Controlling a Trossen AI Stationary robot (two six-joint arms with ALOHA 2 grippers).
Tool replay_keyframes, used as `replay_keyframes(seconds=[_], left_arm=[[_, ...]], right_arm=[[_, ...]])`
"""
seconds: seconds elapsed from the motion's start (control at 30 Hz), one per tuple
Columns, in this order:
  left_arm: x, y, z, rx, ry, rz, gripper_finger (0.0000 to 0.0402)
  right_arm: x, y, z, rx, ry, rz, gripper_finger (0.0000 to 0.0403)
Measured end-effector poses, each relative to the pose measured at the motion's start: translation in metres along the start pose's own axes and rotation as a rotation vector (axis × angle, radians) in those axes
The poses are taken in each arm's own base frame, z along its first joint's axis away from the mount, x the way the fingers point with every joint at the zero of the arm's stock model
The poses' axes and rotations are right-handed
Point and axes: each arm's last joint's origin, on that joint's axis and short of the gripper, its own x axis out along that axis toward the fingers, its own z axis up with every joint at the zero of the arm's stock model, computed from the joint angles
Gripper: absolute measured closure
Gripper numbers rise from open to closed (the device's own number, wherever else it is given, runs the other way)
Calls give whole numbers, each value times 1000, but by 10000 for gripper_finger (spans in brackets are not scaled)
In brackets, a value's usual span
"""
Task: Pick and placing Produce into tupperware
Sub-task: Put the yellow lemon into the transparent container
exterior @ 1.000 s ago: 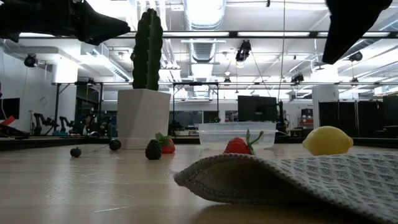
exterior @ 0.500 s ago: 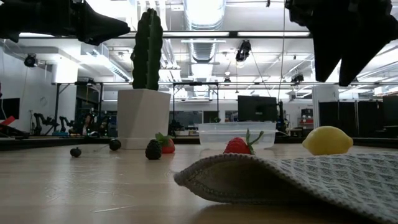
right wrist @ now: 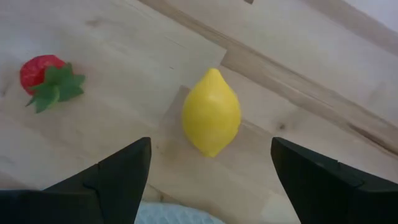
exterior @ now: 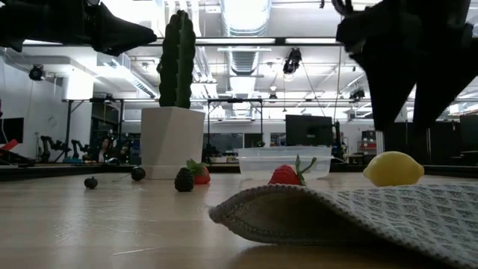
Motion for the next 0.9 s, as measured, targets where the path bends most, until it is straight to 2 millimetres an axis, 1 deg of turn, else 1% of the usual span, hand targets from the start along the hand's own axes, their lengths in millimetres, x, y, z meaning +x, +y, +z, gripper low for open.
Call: replay_keyframes(seconds=[0.13,0.23,0.6,0.73,0.9], left_arm=[[0,0,0,1,4,-1,251],[0,0,0,0,1,-1,251],[0,0,0,1,0,-4,251],[0,0,0,2,1,-4,251],[0,0,0,3,3,-5,251]], right_arm=[[14,6,-2,1,0,-23,76],[20,8,-2,1,-1,-44,76],[43,12,7,-20,7,-105,78],[50,14,9,-22,17,-117,82],[54,14,8,-37,48,-126,83]])
